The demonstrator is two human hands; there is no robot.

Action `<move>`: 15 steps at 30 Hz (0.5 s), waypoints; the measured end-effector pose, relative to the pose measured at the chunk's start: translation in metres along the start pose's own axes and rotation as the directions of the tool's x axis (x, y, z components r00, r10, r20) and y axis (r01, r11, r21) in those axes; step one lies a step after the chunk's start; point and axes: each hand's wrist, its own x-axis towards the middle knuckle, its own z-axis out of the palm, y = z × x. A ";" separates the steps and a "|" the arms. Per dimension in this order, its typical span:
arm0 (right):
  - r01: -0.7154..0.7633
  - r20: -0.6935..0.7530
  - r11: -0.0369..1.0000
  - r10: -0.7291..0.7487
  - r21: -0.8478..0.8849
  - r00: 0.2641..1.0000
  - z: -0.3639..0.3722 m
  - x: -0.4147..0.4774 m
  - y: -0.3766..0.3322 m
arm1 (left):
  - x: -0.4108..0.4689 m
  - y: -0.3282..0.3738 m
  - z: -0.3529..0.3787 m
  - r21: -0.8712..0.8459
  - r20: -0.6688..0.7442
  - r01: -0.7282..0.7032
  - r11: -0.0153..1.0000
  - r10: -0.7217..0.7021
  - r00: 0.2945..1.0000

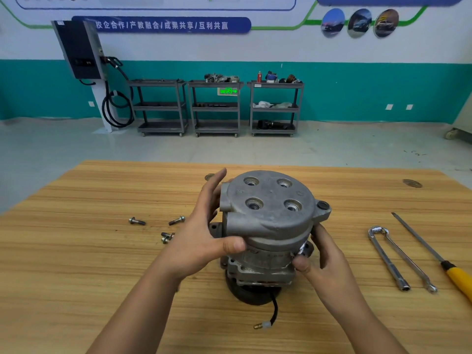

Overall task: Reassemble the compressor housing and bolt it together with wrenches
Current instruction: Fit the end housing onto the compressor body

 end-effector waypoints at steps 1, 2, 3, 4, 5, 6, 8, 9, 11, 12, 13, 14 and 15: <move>-0.014 0.004 1.000 0.014 -0.023 1.000 0.001 -0.001 0.002 | -0.002 -0.001 0.002 0.013 -0.003 -0.001 1.000 0.001 1.000; -0.030 0.008 0.998 0.030 -0.049 1.000 0.002 -0.003 0.003 | -0.005 -0.002 0.003 0.020 -0.011 -0.002 1.000 0.002 1.000; -0.045 0.012 0.996 0.046 -0.072 0.999 0.003 -0.004 0.004 | -0.009 -0.004 0.004 0.020 -0.029 -0.001 1.000 0.001 1.000; -0.055 0.016 0.995 0.057 -0.084 0.998 0.005 -0.005 0.004 | -0.013 -0.007 0.004 0.017 -0.059 0.005 1.000 -0.004 0.998; -0.060 0.021 0.994 0.062 -0.087 0.998 0.006 -0.006 0.004 | -0.018 -0.011 0.004 0.021 -0.098 0.017 1.000 -0.015 0.995; -0.059 0.027 0.994 0.062 -0.087 0.998 0.007 -0.007 0.003 | -0.022 -0.016 0.005 0.034 -0.133 0.037 0.999 -0.033 0.991; -0.048 0.044 0.995 0.052 -0.092 0.998 0.008 -0.007 0.001 | -0.032 -0.024 0.010 0.060 -0.164 0.100 0.993 -0.089 0.982; -0.038 0.052 0.993 0.044 -0.109 0.998 0.009 -0.007 0.000 | -0.037 -0.027 0.015 0.070 -0.166 0.134 0.988 -0.121 0.979; -0.006 0.051 0.986 0.014 -0.169 0.999 0.011 -0.008 0.000 | -0.043 -0.033 0.026 0.090 -0.177 0.168 0.982 -0.151 0.973; -0.001 0.040 0.983 0.009 -0.186 0.999 0.012 -0.009 0.002 | -0.044 -0.035 0.031 0.092 -0.190 0.173 0.981 -0.154 0.970; -0.013 0.031 0.982 0.019 -0.189 0.999 0.013 -0.009 0.003 | -0.045 -0.037 0.034 0.085 -0.204 0.175 0.981 -0.155 0.967; -0.029 0.029 0.982 0.035 -0.184 0.999 0.014 -0.010 0.004 | -0.044 -0.038 0.036 0.077 -0.217 0.173 0.982 -0.153 0.964; -0.038 0.032 0.983 0.045 -0.180 0.998 0.014 -0.011 0.005 | -0.044 -0.039 0.038 0.075 -0.229 0.170 0.983 -0.149 0.962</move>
